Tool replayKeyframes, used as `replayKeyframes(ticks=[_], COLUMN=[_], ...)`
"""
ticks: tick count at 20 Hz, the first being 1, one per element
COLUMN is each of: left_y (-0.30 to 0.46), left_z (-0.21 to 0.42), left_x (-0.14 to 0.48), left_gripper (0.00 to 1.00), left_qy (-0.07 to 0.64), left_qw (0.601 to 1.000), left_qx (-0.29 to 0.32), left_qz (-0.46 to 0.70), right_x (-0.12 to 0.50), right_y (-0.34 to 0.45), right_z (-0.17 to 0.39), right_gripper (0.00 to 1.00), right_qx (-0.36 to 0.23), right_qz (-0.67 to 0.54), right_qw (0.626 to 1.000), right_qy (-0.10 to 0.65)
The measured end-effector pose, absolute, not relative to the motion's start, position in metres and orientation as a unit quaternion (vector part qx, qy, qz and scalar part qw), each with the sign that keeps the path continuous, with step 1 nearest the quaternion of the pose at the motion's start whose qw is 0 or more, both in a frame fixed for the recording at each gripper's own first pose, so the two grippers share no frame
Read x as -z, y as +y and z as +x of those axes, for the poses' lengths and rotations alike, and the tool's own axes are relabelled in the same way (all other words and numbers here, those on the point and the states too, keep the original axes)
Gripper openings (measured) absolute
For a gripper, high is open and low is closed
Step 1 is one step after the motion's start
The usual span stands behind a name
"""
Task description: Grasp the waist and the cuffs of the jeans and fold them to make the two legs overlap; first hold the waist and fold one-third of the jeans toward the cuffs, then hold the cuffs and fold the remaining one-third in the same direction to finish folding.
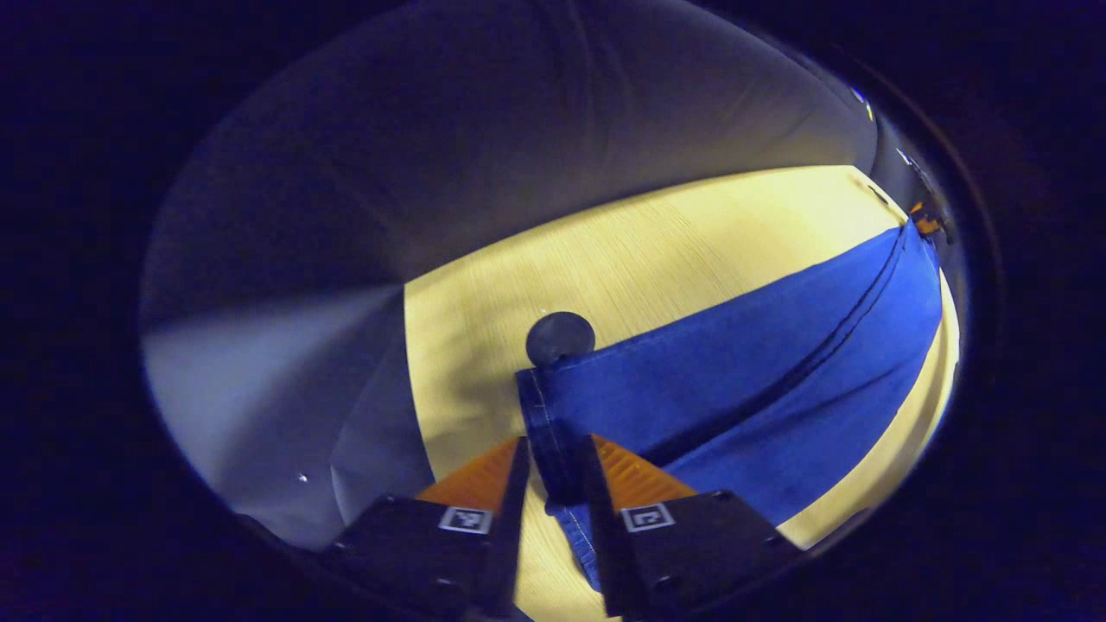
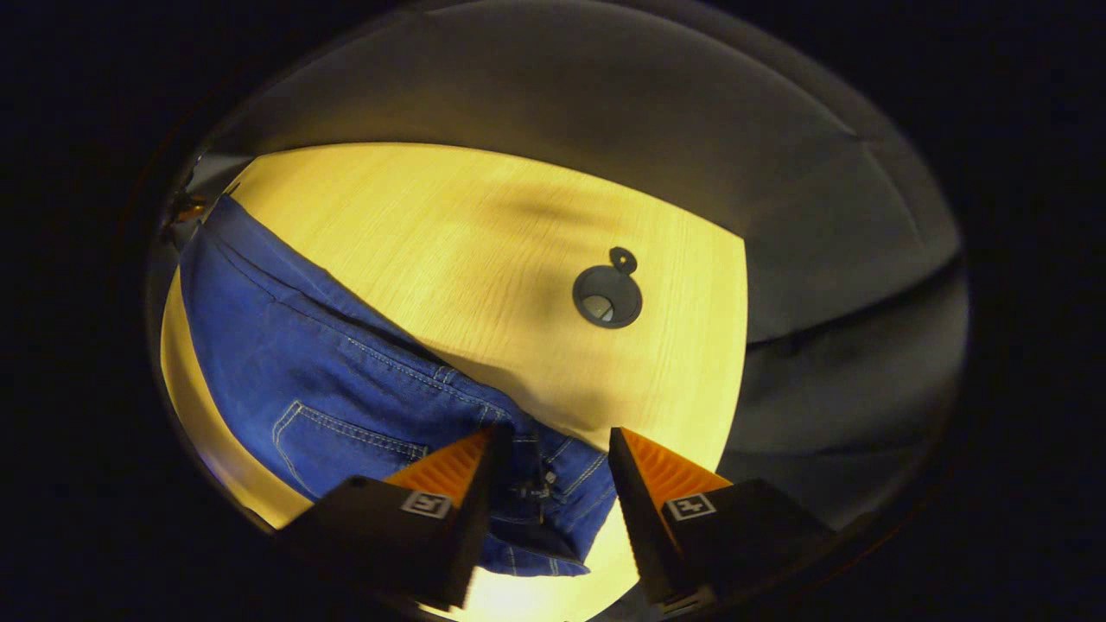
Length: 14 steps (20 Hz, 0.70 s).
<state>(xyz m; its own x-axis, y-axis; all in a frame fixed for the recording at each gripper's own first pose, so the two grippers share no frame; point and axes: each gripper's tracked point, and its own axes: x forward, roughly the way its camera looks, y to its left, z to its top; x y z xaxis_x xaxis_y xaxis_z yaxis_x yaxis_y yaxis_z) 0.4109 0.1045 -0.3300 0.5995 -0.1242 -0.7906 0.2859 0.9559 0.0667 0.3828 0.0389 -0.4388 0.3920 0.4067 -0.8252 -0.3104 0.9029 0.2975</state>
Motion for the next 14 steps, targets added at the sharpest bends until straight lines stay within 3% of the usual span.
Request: replayKeyframes(ticks=[2,5,7,11,14], left_y=[0.113,0.102,0.081,0.031,0.027], left_z=[0.415,0.414,0.397,0.342,0.289], left_x=[0.304,0.237,0.181,0.064,0.006], left_gripper=[0.70,0.97,0.98,0.98,0.98], left_qy=[0.392,0.293,0.229,0.108,0.061], left_qw=[0.911,0.953,0.972,0.985,0.986], left_qx=[0.086,0.062,0.058,0.131,0.156], left_qz=[0.091,0.055,0.007,0.000,0.017], right_x=[0.418,0.388,0.368,0.344,0.354], right_y=[0.033,0.021,0.016,0.012,0.023], right_z=[0.385,0.378,0.364,0.318,0.287], right_gripper=[1.00,0.98,0.98,0.98,0.98], right_qx=[-0.205,-0.176,-0.156,-0.098,-0.038], right_qz=[0.061,0.071,0.089,0.158,0.285], right_qw=[0.849,0.876,0.889,0.895,0.870], right_qy=[0.484,0.444,0.422,0.405,0.400])
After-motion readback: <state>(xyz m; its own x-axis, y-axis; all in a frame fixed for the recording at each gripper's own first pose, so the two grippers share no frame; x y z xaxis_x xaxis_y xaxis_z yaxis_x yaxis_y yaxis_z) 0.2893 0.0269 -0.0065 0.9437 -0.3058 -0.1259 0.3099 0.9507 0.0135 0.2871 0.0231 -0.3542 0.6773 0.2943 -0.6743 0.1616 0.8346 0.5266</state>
